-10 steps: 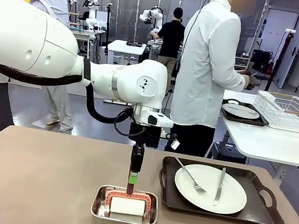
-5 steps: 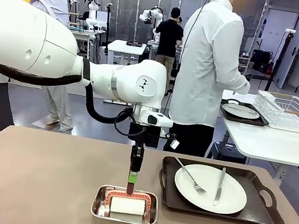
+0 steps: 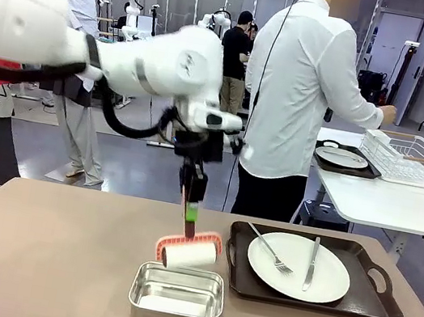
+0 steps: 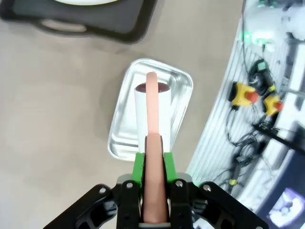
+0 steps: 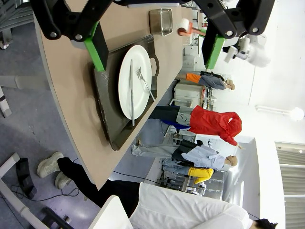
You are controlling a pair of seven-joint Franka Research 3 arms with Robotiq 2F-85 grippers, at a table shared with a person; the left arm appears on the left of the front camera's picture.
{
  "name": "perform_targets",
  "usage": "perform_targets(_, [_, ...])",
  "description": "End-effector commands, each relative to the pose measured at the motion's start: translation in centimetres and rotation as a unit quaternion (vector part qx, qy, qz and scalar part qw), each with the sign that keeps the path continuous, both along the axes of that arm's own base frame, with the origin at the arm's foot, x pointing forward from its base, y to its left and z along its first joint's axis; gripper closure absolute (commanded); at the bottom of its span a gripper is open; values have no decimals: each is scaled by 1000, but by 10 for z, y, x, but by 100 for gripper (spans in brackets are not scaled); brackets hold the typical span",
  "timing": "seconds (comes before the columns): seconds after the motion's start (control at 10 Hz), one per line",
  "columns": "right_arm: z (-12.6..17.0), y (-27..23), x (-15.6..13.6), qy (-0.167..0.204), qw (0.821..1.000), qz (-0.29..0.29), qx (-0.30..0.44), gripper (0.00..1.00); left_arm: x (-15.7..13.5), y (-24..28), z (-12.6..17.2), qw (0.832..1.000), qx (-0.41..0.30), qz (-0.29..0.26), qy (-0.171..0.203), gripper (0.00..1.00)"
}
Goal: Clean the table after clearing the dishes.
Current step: When the left (or right) Handle tray is removed, use the left hand (or right hand) to clean the left (or right) side of the table with the Lint Roller.
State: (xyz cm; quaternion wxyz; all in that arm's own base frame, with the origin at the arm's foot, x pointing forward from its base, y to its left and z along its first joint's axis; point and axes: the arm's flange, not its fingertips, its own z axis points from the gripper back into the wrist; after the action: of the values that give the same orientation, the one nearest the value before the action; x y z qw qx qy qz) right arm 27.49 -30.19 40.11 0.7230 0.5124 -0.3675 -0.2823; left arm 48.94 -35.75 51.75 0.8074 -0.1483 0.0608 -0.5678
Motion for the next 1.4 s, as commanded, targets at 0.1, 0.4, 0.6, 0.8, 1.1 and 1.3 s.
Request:
perform_targets(0.1, [2,0,-1,-6,1000,-2,7,0,-49,101,10,977,-72,198,-20,87])
perform_targets(0.4, [2,0,-1,-6,1000,-2,7,0,-60,199,-12,890,-165,424,24,87])
perform_targets(0.6, [2,0,-1,-6,1000,-2,7,0,-51,228,-42,848,-174,497,67,87])
perform_targets(0.8, [2,0,-1,-6,1000,-2,7,0,-44,228,-59,858,-170,481,69,87])
perform_targets(1.1, [2,0,-1,-6,1000,-2,7,0,-49,249,-52,854,-161,487,83,87])
perform_targets(1.3, [2,0,-1,-6,1000,-2,7,0,-49,249,-52,854,-161,487,83,87])
